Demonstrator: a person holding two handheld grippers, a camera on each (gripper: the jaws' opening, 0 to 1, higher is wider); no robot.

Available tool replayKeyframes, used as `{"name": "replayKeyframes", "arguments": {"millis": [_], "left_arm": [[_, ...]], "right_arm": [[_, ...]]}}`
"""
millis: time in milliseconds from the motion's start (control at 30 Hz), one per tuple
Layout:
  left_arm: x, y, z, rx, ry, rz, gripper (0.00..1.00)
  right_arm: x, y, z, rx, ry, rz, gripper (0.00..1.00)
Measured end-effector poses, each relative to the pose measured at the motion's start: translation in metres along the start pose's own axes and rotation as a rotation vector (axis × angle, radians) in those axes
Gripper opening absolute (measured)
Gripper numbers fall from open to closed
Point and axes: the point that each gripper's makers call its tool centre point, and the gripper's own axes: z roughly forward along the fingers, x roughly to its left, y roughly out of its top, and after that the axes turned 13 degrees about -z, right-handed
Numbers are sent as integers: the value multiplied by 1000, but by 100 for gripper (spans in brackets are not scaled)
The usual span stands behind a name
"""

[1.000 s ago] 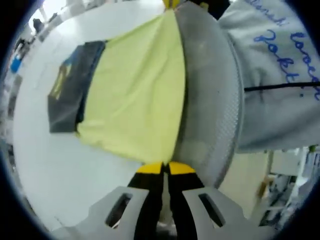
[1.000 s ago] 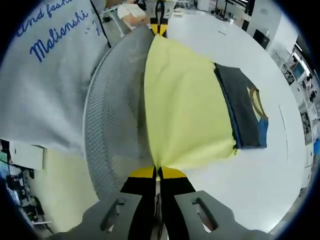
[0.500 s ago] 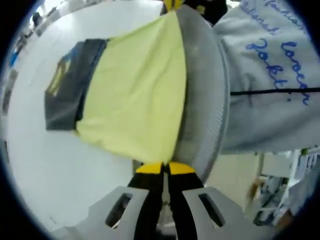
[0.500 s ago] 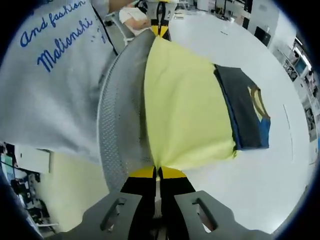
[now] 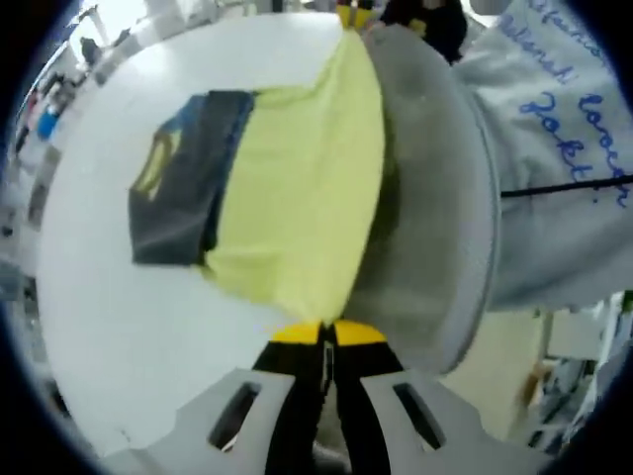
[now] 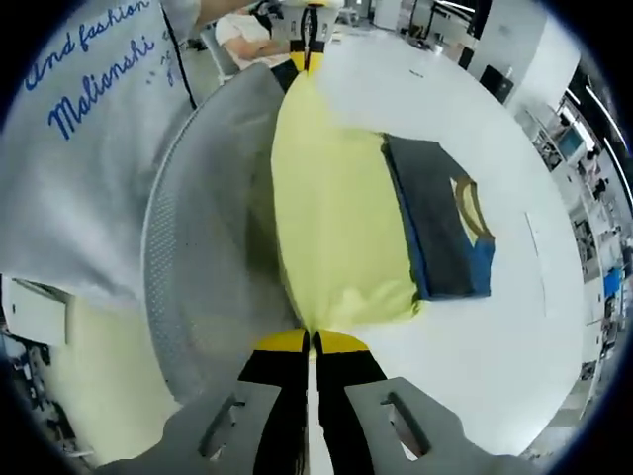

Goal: Fold the garment on the visible template until the final outline fits inside the template.

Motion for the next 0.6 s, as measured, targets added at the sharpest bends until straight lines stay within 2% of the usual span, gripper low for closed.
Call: {"name": "replayKeyframes", "arguments": {"millis": [33,67,133,200,367,600], "left_arm": [[4,1,0,-5,7,0,0],[14,6,0,-28,40,0,0],[20,9,0,-34,47,-10,0],[34,15,-1,-60,94,-20,0],[57,24,3,-88,125,-55,0],[86,32,9,-125,166,-88,0]], "right_arm": [[-4,-1,0,3,-12,-2,2],[-11,-3,1,8,-33,1,2],[-20,-6,2,16,-65,1,2],[-30,-9,3,14,-87,8,2],[-56,-18,7,17,-159,28,2],[-84,-29,13,26,-221,43,2]]}}
